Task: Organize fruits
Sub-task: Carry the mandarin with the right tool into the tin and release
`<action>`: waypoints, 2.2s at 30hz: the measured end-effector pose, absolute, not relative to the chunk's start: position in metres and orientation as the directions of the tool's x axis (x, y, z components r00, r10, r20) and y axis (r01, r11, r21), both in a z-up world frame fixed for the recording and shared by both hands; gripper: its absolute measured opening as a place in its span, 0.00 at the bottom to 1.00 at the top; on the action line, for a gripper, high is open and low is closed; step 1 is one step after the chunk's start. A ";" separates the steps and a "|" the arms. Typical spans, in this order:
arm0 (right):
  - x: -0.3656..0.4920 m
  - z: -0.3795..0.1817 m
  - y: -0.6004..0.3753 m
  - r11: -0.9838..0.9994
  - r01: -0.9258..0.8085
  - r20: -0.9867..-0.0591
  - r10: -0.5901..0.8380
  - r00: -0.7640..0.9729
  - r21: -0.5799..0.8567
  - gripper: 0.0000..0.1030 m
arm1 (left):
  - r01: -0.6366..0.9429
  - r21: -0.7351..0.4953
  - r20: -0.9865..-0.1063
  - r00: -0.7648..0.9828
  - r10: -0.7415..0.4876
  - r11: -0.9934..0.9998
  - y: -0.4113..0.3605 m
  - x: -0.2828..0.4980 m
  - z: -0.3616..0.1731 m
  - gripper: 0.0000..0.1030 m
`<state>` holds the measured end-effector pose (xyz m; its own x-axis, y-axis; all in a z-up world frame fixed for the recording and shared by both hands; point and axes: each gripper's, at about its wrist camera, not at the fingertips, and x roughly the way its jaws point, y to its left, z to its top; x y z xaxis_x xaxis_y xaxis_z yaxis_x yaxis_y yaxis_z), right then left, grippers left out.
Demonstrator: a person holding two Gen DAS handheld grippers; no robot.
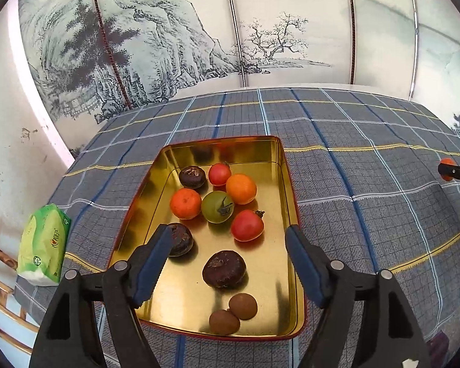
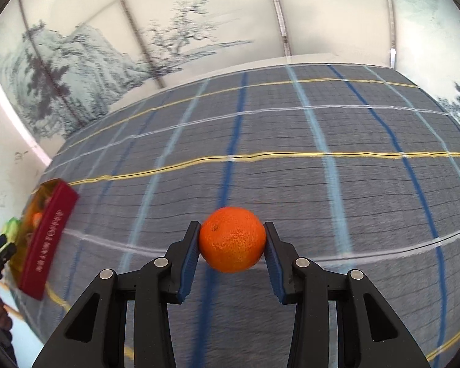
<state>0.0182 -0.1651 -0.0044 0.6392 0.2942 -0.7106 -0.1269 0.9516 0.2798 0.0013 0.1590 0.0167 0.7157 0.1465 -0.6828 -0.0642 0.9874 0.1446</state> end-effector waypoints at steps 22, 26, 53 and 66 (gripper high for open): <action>-0.025 0.051 0.022 0.809 -0.516 -0.645 0.557 0.524 0.281 0.40 | -0.156 0.135 -0.674 0.710 0.206 0.979 0.196 -0.023 0.013 0.84; -0.027 0.053 0.058 0.769 -0.575 -0.649 0.592 0.478 0.279 0.40 | -0.190 0.098 -0.670 0.714 0.206 0.977 0.210 -0.028 0.013 0.84; 0.003 0.011 0.198 0.672 -0.678 -0.721 0.624 0.301 0.299 0.40 | -0.286 0.129 -0.622 0.722 0.302 0.950 0.255 -0.043 0.014 0.90; 0.014 0.009 0.211 0.667 -0.665 -0.714 0.641 0.283 0.336 0.41 | -0.307 0.128 -0.608 0.727 0.319 0.943 0.263 -0.040 0.018 0.94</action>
